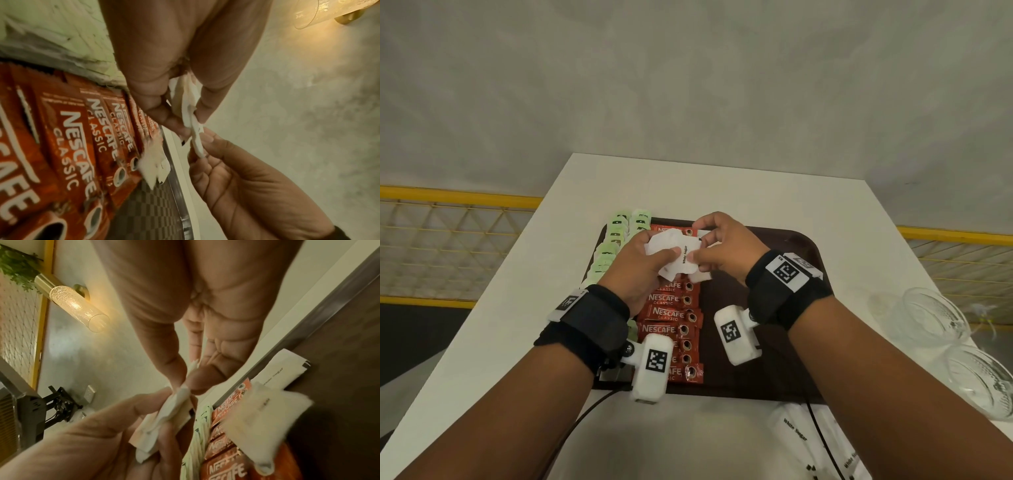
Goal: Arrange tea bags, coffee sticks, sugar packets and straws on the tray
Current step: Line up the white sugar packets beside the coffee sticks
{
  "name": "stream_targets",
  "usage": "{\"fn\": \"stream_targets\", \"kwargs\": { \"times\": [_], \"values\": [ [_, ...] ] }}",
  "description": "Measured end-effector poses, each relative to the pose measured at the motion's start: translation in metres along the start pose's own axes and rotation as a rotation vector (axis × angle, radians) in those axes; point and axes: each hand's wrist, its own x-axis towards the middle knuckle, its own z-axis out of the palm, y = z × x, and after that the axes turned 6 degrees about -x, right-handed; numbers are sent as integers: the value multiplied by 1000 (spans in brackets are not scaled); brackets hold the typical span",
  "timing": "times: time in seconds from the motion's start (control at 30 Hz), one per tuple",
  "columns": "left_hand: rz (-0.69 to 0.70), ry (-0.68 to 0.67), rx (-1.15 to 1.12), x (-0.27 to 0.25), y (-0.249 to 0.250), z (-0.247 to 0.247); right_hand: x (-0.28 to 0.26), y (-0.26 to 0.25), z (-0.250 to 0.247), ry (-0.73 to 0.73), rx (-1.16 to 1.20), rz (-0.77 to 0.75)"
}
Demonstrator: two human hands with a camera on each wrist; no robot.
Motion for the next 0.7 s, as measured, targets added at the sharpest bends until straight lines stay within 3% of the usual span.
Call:
{"fn": "stream_targets", "kwargs": {
  "times": [0.17,0.27,0.37,0.5,0.6,0.7],
  "values": [
    [61,-13,69,-2,2,3,-5,-5,-3,-38,30,-7],
    [131,-35,189,-5,5,5,-6,-9,-10,3,-84,-55],
    [159,30,199,-7,9,4,0,-6,-22,74,-127,-57],
    [164,154,213,-7,12,-7,8,12,-38,258,266,142],
    [165,172,204,-10,12,-14,9,25,-36,278,539,271],
    [157,174,223,-13,11,-17,17,38,-26,280,418,409]
  ]
}}
